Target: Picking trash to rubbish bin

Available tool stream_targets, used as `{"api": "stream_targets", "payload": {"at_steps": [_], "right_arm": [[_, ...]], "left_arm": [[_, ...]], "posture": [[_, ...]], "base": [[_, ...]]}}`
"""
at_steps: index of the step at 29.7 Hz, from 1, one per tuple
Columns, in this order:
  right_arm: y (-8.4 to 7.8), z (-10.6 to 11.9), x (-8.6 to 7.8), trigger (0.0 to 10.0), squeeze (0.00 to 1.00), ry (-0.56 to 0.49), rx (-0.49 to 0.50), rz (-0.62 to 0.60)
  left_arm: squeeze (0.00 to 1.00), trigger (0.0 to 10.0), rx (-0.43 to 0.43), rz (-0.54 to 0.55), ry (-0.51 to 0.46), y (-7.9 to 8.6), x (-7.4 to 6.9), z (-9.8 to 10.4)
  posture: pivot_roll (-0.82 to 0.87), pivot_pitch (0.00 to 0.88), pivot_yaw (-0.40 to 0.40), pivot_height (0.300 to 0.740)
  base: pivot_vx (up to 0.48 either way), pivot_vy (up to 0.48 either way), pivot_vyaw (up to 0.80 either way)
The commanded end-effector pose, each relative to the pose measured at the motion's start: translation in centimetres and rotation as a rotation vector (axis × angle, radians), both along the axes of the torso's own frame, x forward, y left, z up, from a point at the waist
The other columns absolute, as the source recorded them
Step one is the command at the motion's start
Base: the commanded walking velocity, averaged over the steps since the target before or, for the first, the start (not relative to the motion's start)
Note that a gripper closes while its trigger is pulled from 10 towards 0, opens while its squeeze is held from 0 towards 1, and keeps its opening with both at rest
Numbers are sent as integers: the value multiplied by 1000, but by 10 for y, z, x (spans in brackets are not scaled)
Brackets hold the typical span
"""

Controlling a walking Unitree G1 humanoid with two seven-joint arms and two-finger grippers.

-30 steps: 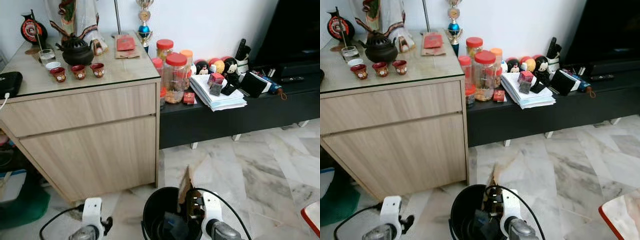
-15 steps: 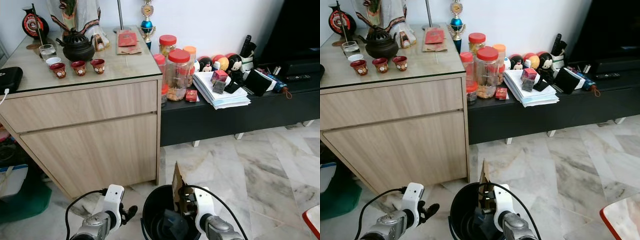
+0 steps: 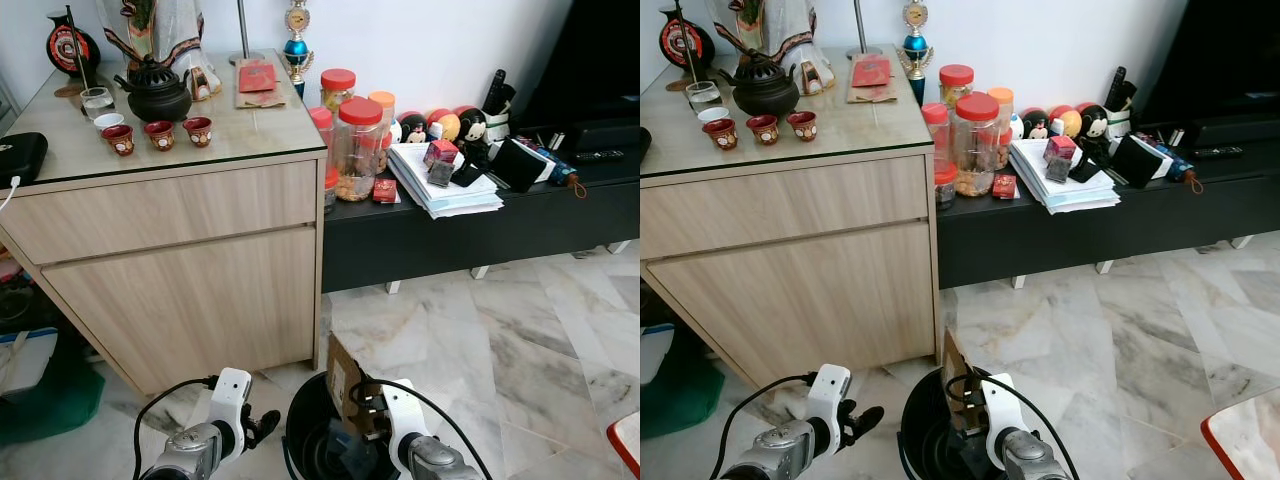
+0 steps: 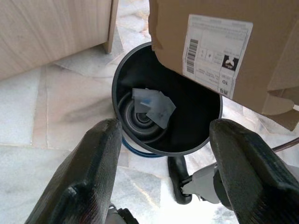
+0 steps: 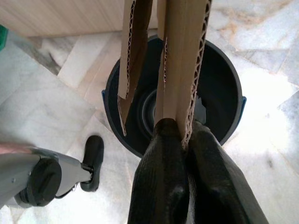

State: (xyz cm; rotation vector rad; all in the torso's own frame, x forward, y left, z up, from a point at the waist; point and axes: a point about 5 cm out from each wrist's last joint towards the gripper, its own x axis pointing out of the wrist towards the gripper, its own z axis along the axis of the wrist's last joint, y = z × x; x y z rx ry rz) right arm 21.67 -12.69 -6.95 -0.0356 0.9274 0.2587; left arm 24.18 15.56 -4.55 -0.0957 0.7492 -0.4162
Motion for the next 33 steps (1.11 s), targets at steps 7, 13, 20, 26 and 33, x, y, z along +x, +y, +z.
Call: {"api": "stream_targets", "payload": {"at_steps": [7,13,20,26,33], "right_arm": [[-2,-3,-4,10000,0,14,-20,0],[-3,-4,-7,10000,0,21,-33,14],[-8,-6,-10,10000,8,31,-41,6],[-11,-8,-13,10000,1000,39,-49,6],[-10,-8,-13,10000,1000,39,-47,10]], "left_arm": [[0,10000,-20,-54,7,-5,-1,0],[0,10000,-18,-62,16,-6,-3,-1],[0,10000,-22,-59,19,-6,-4,-2],[0,10000,-25,-63,21,-6,-4,-2],[0,10000,-27,-63,23,-7,-4,-2]], "posture": [[36,0,-17,740],[34,0,-17,740],[35,0,-19,740],[31,0,-19,740],[31,0,-20,740]], "base": [[0,0,0],[0,0,0],[0,0,0],[0,0,0],[0,0,0]]}}
